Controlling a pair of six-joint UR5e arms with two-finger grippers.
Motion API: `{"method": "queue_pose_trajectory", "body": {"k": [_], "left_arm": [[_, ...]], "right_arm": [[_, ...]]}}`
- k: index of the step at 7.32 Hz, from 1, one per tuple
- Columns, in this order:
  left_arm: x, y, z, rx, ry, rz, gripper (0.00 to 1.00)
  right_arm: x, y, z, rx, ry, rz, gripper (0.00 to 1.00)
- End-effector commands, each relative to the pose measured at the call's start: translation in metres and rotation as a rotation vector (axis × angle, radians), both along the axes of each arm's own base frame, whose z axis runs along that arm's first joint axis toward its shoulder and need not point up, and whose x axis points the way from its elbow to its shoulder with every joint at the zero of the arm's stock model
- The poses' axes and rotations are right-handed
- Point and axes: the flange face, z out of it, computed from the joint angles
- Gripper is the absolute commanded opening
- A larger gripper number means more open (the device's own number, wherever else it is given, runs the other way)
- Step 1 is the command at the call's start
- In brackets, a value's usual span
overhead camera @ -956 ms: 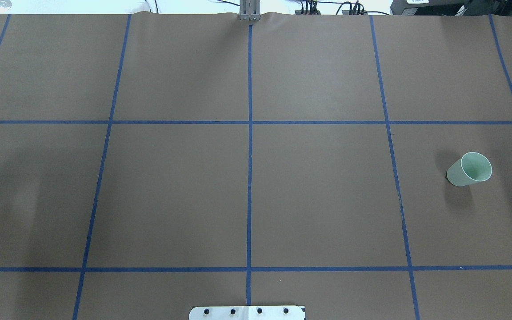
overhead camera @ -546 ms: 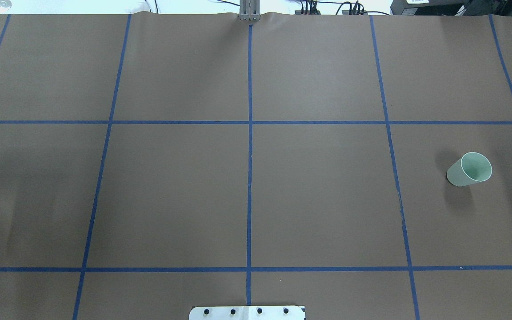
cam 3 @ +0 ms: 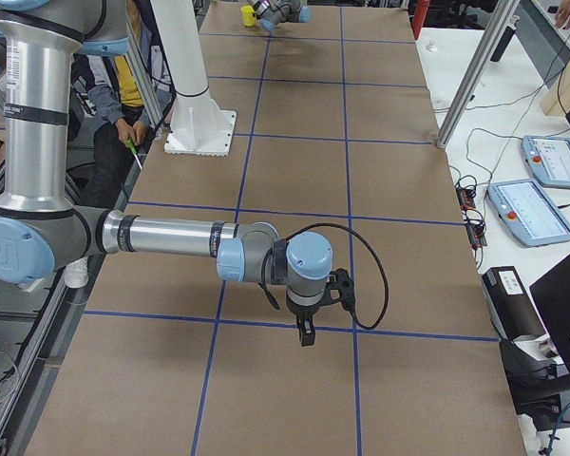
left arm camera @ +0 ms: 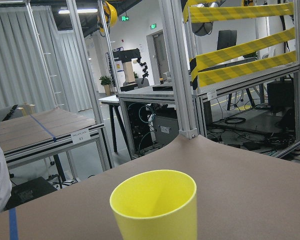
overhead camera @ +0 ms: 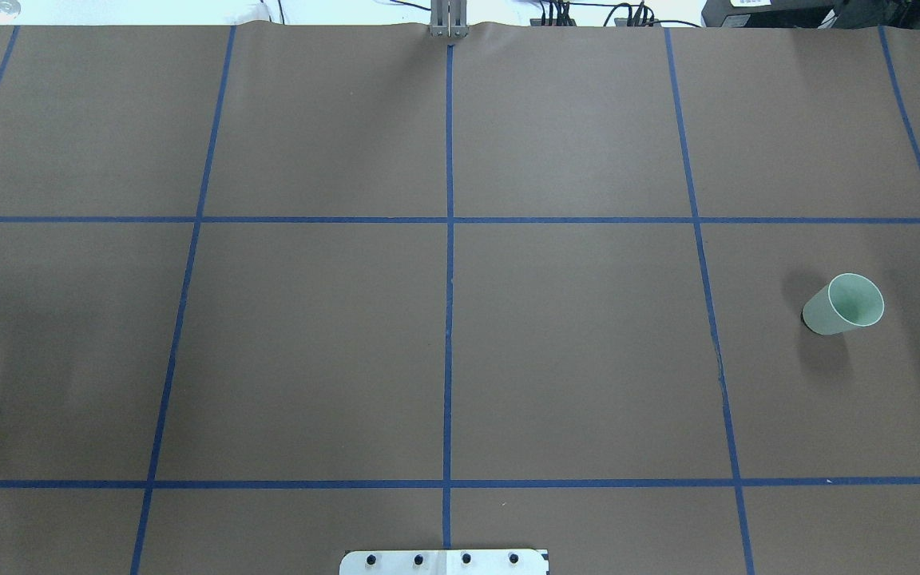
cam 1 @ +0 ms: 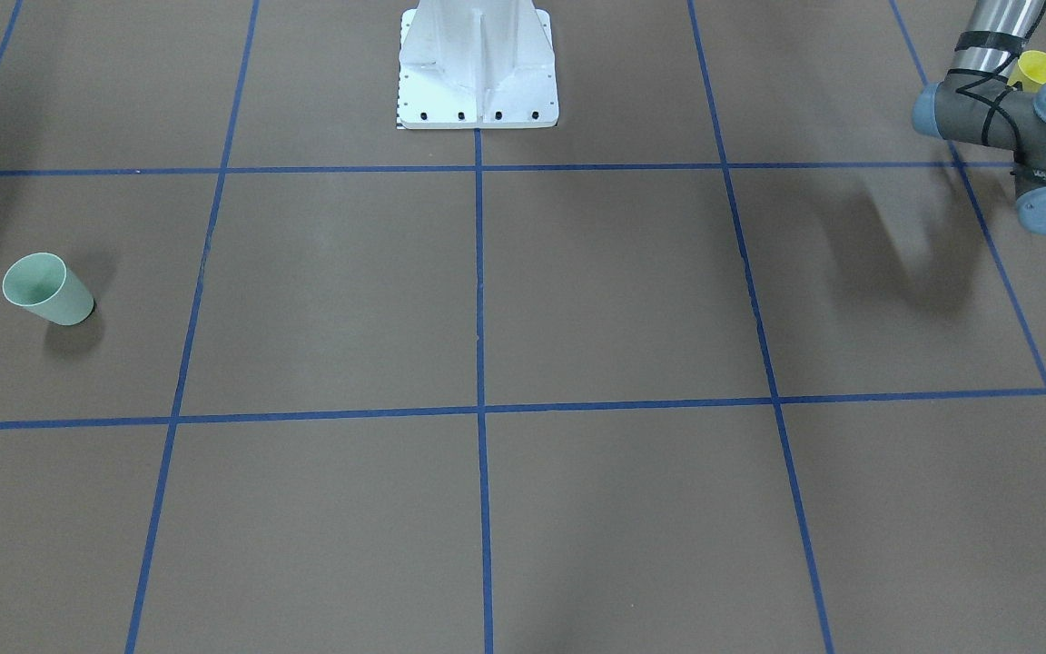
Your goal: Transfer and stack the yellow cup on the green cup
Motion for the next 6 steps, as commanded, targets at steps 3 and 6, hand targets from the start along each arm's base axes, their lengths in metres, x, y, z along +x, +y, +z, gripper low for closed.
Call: {"method": "queue_pose_trajectory", "body": {"k": [3,6], "left_arm": [[-0.006,0.017,0.017,-0.049,-0.020,-0.047,1.00],[-0.009,0.027,0.028,-0.094,-0.035,-0.078,1.00]], "right_arm": [[-0.005,-0.005,-0.005,0.008,0.001,-0.011,1.00],[-0.012,-0.007,-0.005,0.009,0.004,-0.026,1.00]]}}
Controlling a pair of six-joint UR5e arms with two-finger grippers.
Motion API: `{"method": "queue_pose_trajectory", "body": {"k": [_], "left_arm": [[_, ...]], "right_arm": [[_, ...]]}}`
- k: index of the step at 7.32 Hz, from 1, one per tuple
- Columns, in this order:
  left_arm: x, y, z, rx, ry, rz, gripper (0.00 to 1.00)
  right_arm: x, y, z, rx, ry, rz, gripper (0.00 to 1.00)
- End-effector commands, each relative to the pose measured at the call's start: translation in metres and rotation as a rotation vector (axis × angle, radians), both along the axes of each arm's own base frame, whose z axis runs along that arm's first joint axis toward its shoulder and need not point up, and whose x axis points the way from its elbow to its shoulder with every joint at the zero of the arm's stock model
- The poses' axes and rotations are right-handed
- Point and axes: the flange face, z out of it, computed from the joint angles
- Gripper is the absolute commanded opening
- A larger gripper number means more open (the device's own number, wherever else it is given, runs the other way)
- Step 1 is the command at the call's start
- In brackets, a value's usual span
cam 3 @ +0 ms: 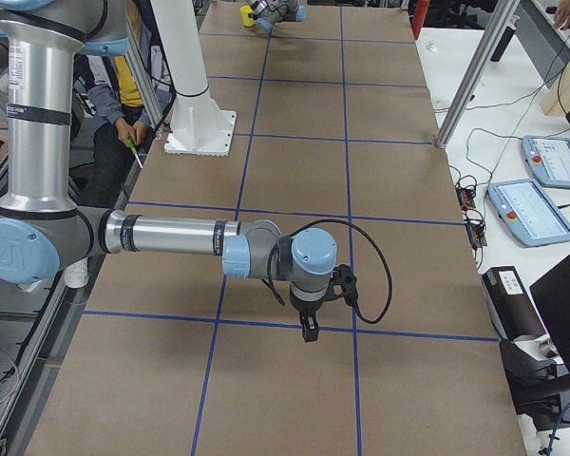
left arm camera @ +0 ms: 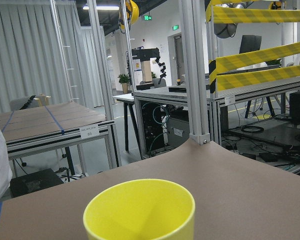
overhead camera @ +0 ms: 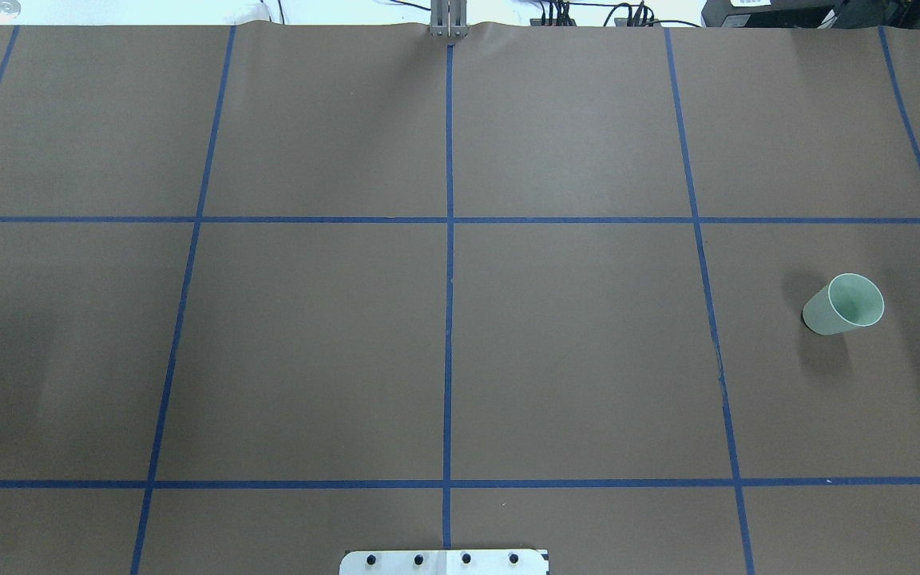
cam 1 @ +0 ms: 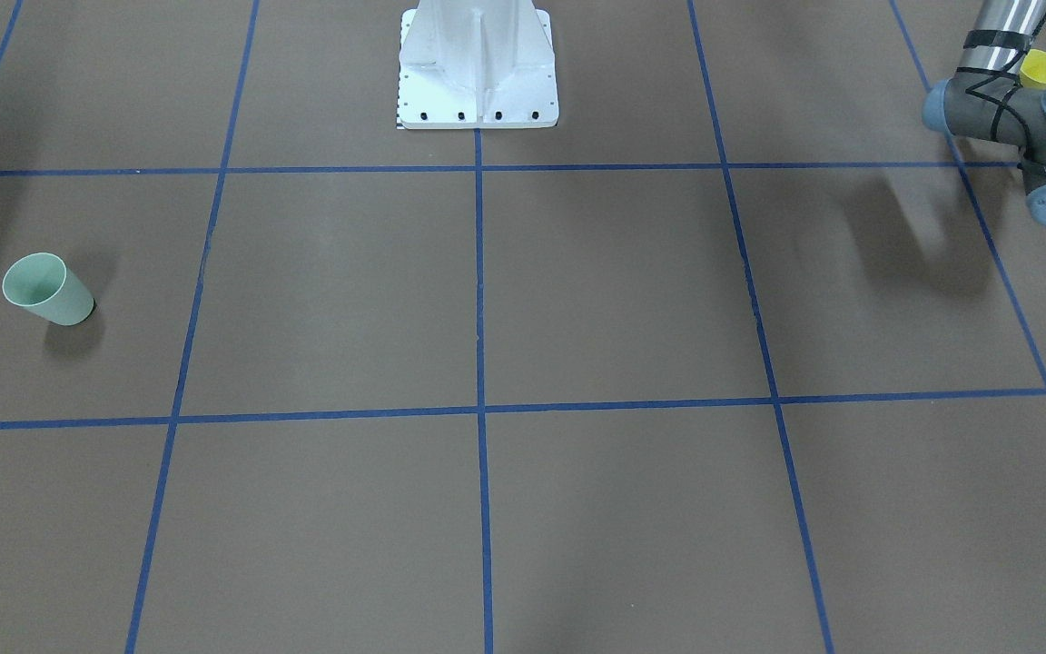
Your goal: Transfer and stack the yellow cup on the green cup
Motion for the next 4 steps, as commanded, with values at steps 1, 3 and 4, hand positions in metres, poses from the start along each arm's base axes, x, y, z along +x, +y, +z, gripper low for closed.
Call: {"method": "queue_pose_trajectory", "body": {"k": [1,3,4], "left_arm": [[-0.0013,0.0072,0.0081,-0.034,-0.007,-0.031,1.00],[-0.0010,0.0084,0.0082,-0.040,-0.003,-0.041,1.00],[-0.0005,0.0098,0.0087,-0.048,0.003,-0.055,1.00]], "right_arm": [[-0.0035,-0.0008,-0.0002,0.001,0.000,-0.008,1.00],[-0.0055,-0.0010,-0.0002,0.001,0.000,-0.013,1.00],[-0.0069,-0.0019,-0.0009,0.002,0.000,-0.016,1.00]]}}
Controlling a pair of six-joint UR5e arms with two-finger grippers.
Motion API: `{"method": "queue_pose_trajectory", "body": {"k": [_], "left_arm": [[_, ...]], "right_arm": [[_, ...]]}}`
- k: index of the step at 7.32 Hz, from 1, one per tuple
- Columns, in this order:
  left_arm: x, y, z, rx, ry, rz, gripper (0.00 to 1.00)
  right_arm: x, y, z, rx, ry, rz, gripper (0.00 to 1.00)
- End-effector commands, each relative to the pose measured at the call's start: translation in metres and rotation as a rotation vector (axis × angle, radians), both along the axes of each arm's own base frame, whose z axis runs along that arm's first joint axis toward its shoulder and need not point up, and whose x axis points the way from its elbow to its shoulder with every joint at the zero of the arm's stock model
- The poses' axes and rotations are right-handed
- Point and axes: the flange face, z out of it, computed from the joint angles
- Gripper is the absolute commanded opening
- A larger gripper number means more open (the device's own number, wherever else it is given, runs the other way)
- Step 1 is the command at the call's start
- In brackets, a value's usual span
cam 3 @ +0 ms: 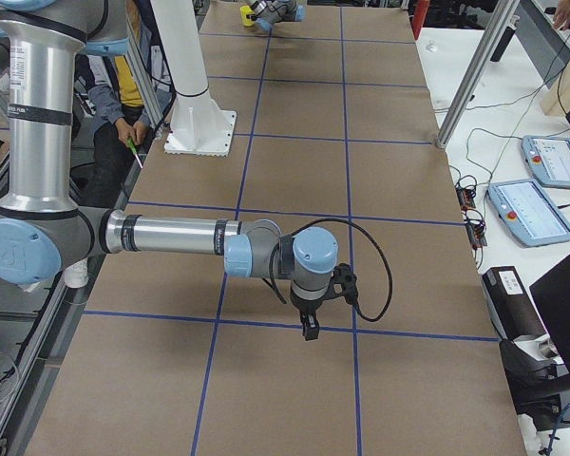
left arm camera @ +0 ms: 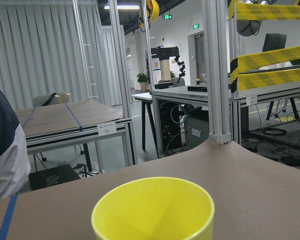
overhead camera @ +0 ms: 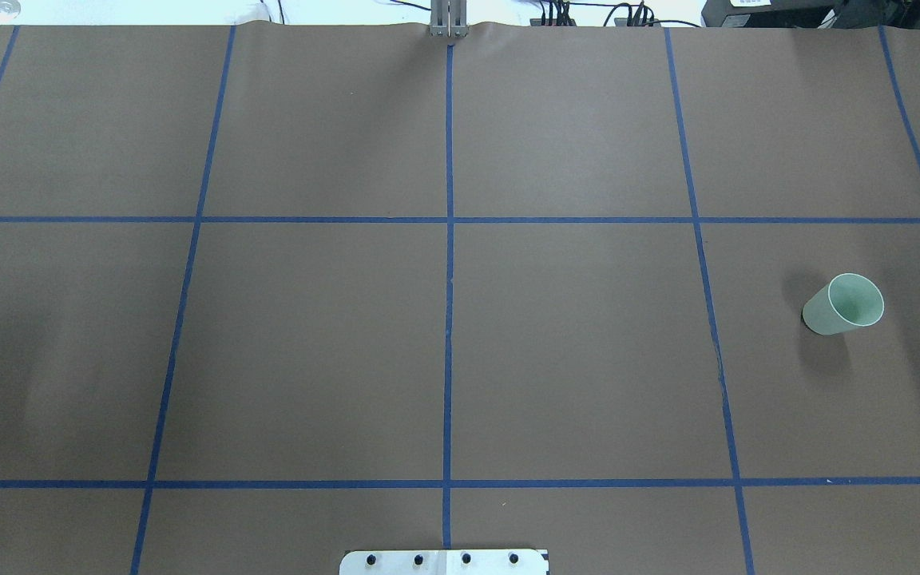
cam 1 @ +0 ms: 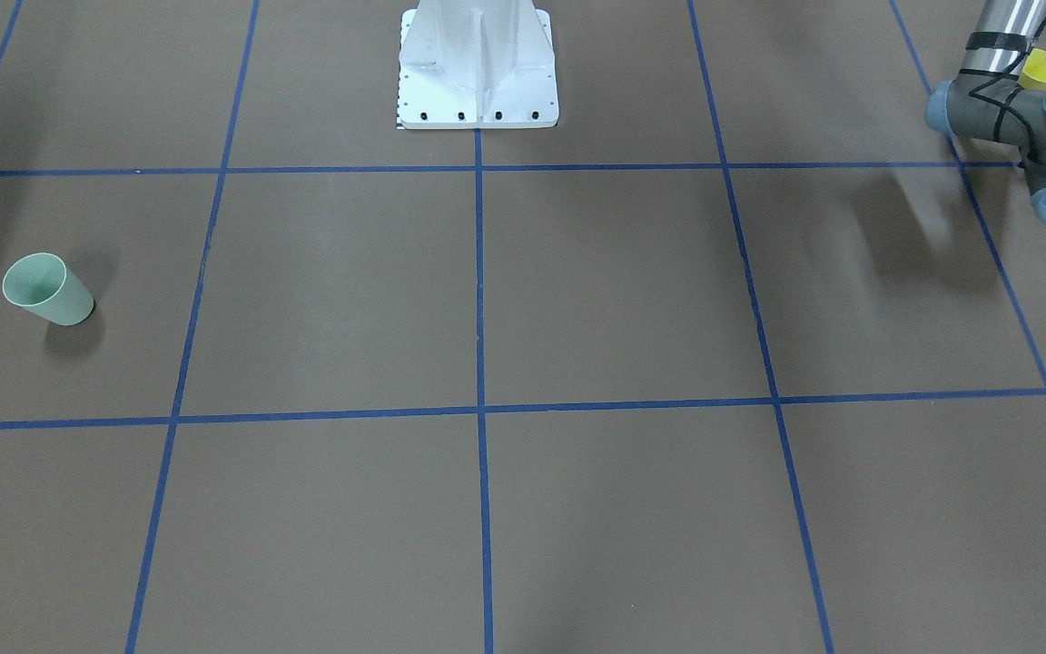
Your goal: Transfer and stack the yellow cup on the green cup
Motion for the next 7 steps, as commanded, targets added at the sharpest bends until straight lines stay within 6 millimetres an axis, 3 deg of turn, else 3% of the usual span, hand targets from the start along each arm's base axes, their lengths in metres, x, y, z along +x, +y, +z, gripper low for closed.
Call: {"method": "queue_pose_trajectory", "body": {"k": [1,7], "left_arm": [[0.001,0.002,0.001,-0.011,0.005,-0.018,1.00],[-0.009,0.019,0.018,-0.053,-0.011,-0.047,1.00]], "right_arm": [[-0.004,-0.001,0.000,0.001,0.000,-0.008,1.00],[-0.007,0.000,0.001,-0.002,0.002,-0.016,1.00]]}}
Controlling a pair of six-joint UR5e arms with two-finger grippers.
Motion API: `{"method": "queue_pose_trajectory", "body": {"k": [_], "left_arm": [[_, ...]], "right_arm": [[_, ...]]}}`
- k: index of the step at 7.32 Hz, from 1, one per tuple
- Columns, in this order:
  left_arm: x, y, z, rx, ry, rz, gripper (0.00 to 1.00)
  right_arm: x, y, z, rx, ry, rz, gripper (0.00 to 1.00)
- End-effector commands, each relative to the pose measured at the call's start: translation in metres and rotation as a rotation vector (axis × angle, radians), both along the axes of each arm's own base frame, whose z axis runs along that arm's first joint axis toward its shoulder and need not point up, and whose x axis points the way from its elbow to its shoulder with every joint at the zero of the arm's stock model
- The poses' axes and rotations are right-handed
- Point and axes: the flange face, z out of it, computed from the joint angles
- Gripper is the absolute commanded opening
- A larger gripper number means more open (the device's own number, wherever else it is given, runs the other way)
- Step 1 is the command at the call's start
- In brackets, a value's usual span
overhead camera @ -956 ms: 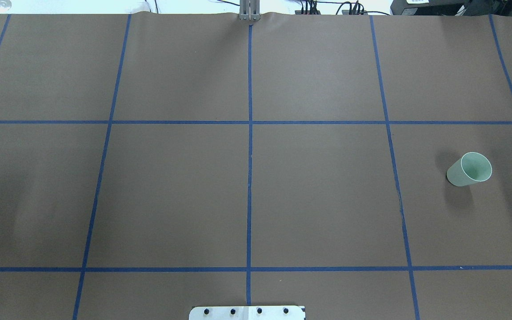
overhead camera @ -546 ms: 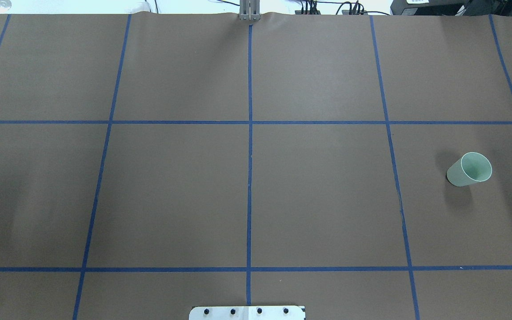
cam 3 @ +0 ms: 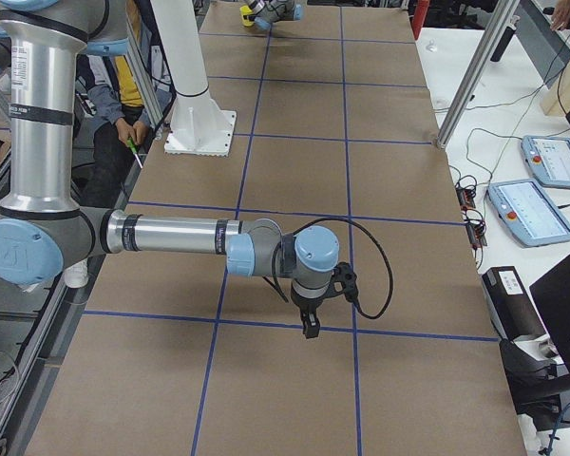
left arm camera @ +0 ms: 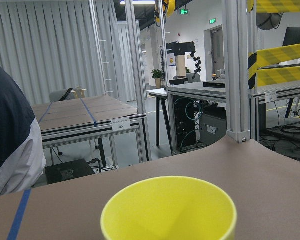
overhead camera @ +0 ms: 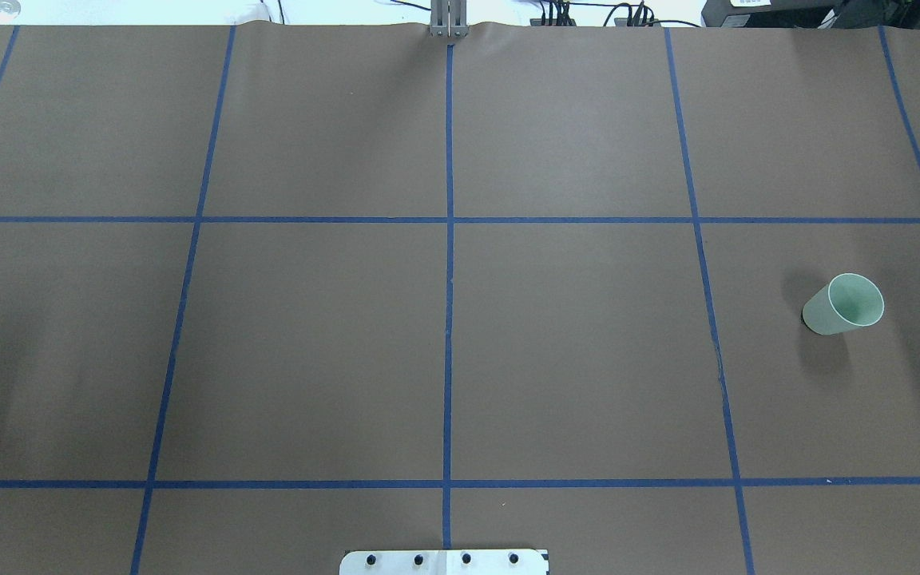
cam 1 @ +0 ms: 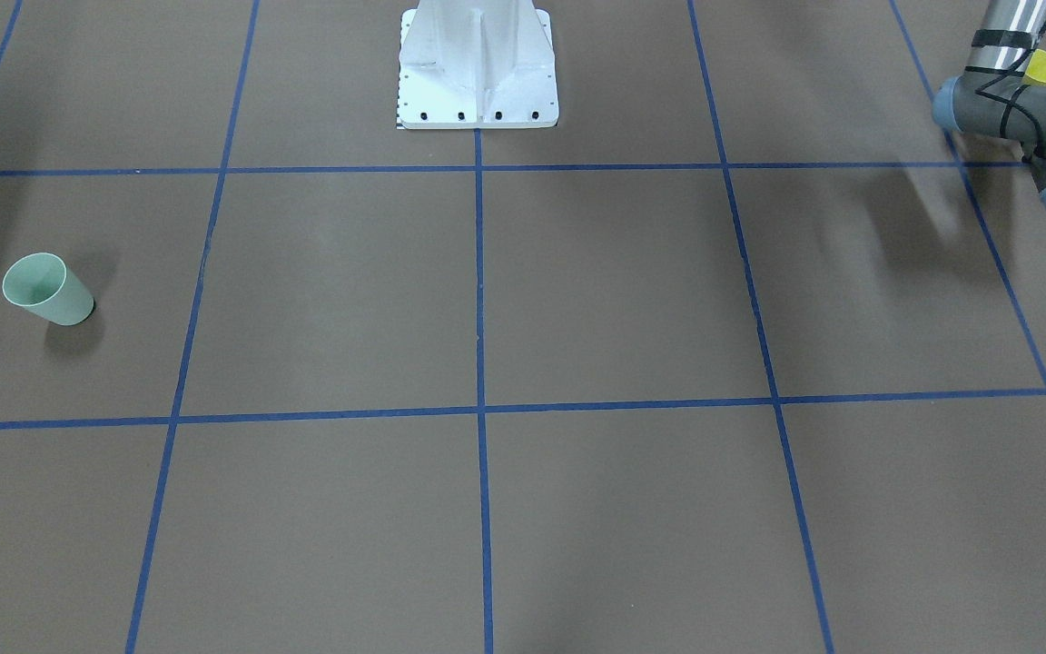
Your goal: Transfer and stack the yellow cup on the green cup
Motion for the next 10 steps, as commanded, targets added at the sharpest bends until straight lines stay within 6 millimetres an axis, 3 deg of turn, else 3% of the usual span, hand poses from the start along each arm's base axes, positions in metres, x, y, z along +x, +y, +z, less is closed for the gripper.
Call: {"method": "queue_pose_trajectory", "body": {"k": [1,2,3,4,7,10], "left_arm": [[-0.002,0.003,0.004,-0.004,-0.004,0.001,0.98],[-0.001,0.003,0.004,-0.004,-0.003,0.003,0.81],[-0.001,0.003,0.004,-0.003,0.001,0.007,0.51],[-0.001,0.003,0.004,-0.002,0.005,0.010,0.39],[-0.003,0.004,0.001,-0.017,0.091,0.062,0.39],[-0.027,0.012,0.004,-0.028,0.130,0.221,0.39]], "right_arm": [[0.000,0.001,0.001,-0.001,0.000,-0.001,1.00],[0.000,0.001,0.001,-0.001,0.000,-0.001,1.00],[0.000,0.001,0.001,-0.001,0.000,-0.001,1.00],[0.000,0.001,0.001,-0.001,0.000,-0.001,1.00],[0.000,0.001,0.002,-0.002,0.002,-0.001,1.00],[0.000,0.002,0.002,-0.005,0.000,0.000,1.00]]}}
